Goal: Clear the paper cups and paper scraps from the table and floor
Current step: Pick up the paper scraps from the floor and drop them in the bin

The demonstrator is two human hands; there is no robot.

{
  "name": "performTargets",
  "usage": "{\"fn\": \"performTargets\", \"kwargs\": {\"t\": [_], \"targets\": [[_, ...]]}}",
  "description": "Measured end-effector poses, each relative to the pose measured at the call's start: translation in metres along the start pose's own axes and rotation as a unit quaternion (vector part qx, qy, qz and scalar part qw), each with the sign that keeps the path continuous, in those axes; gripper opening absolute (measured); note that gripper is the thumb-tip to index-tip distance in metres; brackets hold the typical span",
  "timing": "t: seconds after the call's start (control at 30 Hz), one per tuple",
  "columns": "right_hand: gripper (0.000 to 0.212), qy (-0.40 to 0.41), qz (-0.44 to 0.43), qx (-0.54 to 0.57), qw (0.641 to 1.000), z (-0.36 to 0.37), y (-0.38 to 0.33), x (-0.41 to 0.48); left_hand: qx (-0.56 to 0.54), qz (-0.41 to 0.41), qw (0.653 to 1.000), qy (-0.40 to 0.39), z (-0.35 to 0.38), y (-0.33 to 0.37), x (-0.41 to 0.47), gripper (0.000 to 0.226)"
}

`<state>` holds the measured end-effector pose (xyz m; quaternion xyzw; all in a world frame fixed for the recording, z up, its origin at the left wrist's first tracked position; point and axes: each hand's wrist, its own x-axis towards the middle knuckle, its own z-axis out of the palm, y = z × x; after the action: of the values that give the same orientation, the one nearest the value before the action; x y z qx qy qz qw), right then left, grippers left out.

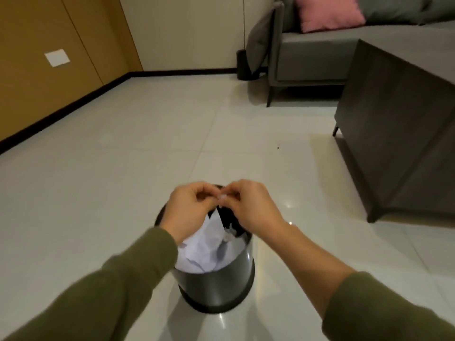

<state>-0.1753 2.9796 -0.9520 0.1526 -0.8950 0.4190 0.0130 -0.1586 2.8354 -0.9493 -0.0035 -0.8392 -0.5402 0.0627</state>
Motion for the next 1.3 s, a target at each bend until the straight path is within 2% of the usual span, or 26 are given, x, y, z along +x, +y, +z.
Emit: {"fn": "performTargets", "kwargs": {"t": [0.1,0.23,0.33,0.43,0.53,0.63,0.7,0.77,0.8,0.83,0.87,0.93,0.97,1.0,1.03,1.1,1.17,1.23,1.3], "targets": [[0.018,-0.058,0.005,-0.034,0.998,0.025,0.003,0.002,0.033,-0.033,0.999,-0.007,-0.005,-0.030,-0.006,0.027],[0.033,-0.152,0.051,-0.101,0.982,0.047,0.015,0.004,0.138,-0.072,0.985,-0.076,-0.008,-0.059,-0.013,0.019],[0.040,-0.215,0.078,-0.151,0.962,0.057,0.019,0.000,0.199,-0.080,0.969,-0.120,-0.013,-0.065,-0.020,0.028],[0.042,-0.228,0.073,-0.196,0.951,0.058,0.026,-0.005,0.263,-0.068,0.942,-0.198,-0.022,-0.065,-0.029,0.029],[0.040,-0.232,0.076,-0.237,0.940,0.058,0.034,-0.009,0.331,-0.049,0.900,-0.280,-0.026,-0.068,-0.042,0.034],[0.040,-0.237,0.056,-0.277,0.930,0.059,0.036,-0.012,0.381,-0.016,0.881,-0.280,-0.019,-0.068,-0.056,0.047],[0.040,-0.232,0.041,-0.286,0.929,0.059,0.037,-0.011,0.379,0.011,0.877,-0.295,-0.011,-0.069,-0.060,0.042],[0.038,-0.218,0.039,-0.280,0.934,0.059,0.038,-0.011,0.414,0.044,0.850,-0.321,-0.005,-0.066,-0.063,0.037],[0.038,-0.204,0.040,-0.272,0.940,0.059,0.040,-0.012,0.411,0.039,0.852,-0.322,-0.005,-0.066,-0.064,0.034],[0.038,-0.182,0.039,-0.263,0.947,0.058,0.042,-0.014,0.366,0.005,0.878,-0.310,-0.007,-0.066,-0.063,0.029],[0.040,-0.151,0.033,-0.251,0.956,0.058,0.045,-0.016,0.288,-0.038,0.917,-0.273,-0.012,-0.064,-0.061,0.022],[0.045,-0.074,0.016,-0.202,0.976,0.057,0.053,-0.023,0.182,-0.073,0.975,-0.102,-0.024,-0.066,-0.053,0.011],[0.047,-0.040,0.010,-0.174,0.984,0.057,0.055,-0.027,0.200,-0.055,0.978,0.005,-0.031,-0.069,-0.048,0.017],[0.052,-0.012,0.013,-0.147,0.989,0.058,0.056,-0.030,0.246,-0.050,0.964,0.088,-0.037,-0.073,-0.043,0.026],[0.057,0.007,0.034,-0.118,0.992,0.058,0.056,-0.033,0.287,-0.078,0.945,0.136,-0.041,-0.075,-0.040,0.037],[0.066,0.029,0.094,-0.069,0.993,0.057,0.056,-0.036,0.278,-0.244,0.922,0.115,-0.044,-0.081,-0.037,0.049],[0.062,0.050,0.125,-0.047,0.990,0.052,0.059,-0.037,0.136,-0.396,0.907,0.044,-0.039,-0.079,-0.038,0.031],[0.055,0.070,0.139,-0.045,0.987,0.042,0.065,-0.040,0.036,-0.435,0.899,0.029,-0.036,-0.079,-0.039,0.022],[0.050,0.075,0.154,-0.035,0.985,0.030,0.072,-0.044,0.030,-0.412,0.910,0.036,-0.032,-0.076,-0.039,0.024]]}}
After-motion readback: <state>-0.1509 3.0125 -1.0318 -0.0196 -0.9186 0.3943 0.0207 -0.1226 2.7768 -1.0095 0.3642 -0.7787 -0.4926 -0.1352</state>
